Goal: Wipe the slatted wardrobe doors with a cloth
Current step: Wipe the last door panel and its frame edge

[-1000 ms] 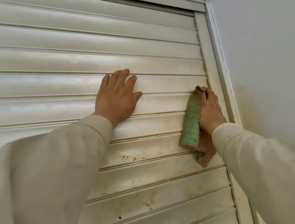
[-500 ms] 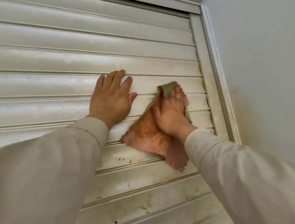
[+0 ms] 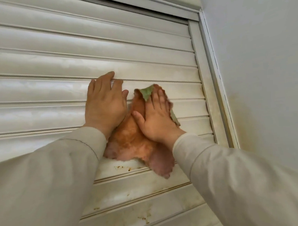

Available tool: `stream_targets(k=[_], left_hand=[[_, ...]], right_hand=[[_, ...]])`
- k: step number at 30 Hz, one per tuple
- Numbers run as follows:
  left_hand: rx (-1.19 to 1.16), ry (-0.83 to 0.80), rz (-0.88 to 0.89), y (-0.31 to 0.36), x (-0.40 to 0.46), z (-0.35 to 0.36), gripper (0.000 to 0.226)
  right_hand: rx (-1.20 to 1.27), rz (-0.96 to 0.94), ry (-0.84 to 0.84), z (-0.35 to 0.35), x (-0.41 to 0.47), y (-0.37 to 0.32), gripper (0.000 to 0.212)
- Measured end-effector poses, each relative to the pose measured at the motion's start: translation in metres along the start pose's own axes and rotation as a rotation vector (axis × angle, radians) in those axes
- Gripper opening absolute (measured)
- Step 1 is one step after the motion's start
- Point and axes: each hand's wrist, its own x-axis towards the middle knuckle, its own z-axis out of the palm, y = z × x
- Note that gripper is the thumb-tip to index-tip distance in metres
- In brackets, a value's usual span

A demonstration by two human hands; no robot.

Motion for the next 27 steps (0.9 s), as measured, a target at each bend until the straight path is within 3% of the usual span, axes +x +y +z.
stream_targets(k=[3,5,8,10,13,19,23,27], left_hand=[[0.044,-0.032,0.017,0.001,-0.001,0.001,0.037],[0.066,-0.046,0.032,0.002,-0.001,0.001,0.037],[0.088,-0.080,0.036,0.001,-0.001,-0.001,0.039],[0.097,-0.120,0.003,0.004,-0.001,-0.002,0.040],[0.066,-0.187,-0.072,0.023,-0.001,0.001,0.043],[-0.069,-0.271,0.080,0.077,0.010,0.017,0.047],[-0.052,-0.213,0.130,0.070,0.004,0.028,0.036],[-0.029,-0.188,0.134,0.070,0.001,0.035,0.032]], right_hand=[[-0.082,0.162,0.064,-0.018,0.022,0.046,0.086],[-0.091,0.329,0.065,-0.035,0.027,0.082,0.075],[-0.069,0.470,-0.103,-0.054,0.032,0.125,0.058],[-0.037,0.497,-0.128,-0.054,0.033,0.130,0.053],[-0.045,0.477,-0.124,-0.053,0.017,0.117,0.054],[-0.296,0.277,-0.189,-0.077,-0.004,0.128,0.060],[-0.439,0.249,-0.183,-0.089,0.007,0.132,0.058],[-0.364,0.242,-0.271,-0.073,0.025,0.148,0.059]])
